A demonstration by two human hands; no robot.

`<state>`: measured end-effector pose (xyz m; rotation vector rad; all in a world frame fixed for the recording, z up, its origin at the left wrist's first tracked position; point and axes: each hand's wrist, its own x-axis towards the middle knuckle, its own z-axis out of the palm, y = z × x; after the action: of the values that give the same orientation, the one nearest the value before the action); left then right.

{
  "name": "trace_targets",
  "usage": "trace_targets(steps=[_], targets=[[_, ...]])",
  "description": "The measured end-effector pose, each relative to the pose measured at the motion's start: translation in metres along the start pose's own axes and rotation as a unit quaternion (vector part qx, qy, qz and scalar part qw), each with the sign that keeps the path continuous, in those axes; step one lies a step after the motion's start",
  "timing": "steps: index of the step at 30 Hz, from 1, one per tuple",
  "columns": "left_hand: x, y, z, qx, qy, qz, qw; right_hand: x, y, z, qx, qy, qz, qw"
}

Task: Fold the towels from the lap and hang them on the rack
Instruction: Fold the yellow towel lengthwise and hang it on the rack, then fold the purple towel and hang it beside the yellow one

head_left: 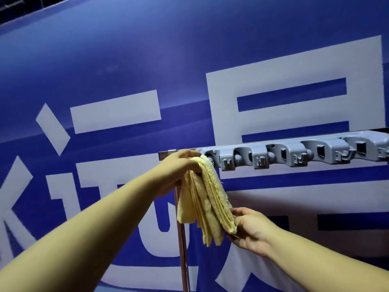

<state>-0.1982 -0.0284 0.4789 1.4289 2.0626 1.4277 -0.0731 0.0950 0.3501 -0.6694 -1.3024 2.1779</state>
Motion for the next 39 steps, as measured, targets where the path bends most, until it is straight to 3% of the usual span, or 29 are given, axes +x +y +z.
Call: trace_targets(steps=[5,13,20,24,29,33,37,39], targets=[[-0.028,-0.023,0.023,-0.135,0.031,0.014,0.990,-0.004,0.005,0.003,-0.007,-0.024,-0.002,1.000],[-0.078,-0.118,0.099,-0.079,-0.041,-0.040,0.995,0.007,0.042,-0.032,-0.090,-0.016,0.003,0.996],[-0.114,-0.217,0.202,-0.050,-0.125,-0.137,0.981,0.027,0.140,-0.135,-0.209,0.020,0.084,0.974],[-0.131,-0.267,0.265,-0.037,-0.192,-0.209,0.958,0.025,0.220,-0.209,-0.304,0.045,0.181,0.934],[-0.138,-0.319,0.329,0.031,-0.270,-0.273,0.923,0.012,0.320,-0.298,-0.421,0.040,0.295,0.857],[-0.140,-0.341,0.357,0.059,-0.295,-0.290,0.909,0.002,0.377,-0.348,-0.525,0.061,0.291,0.797],[-0.135,-0.363,0.382,0.107,-0.350,-0.287,0.886,-0.001,0.424,-0.391,-0.597,0.134,0.331,0.718],[-0.132,-0.368,0.388,0.114,-0.368,-0.281,0.879,-0.004,0.443,-0.405,-0.604,0.162,0.343,0.701]])
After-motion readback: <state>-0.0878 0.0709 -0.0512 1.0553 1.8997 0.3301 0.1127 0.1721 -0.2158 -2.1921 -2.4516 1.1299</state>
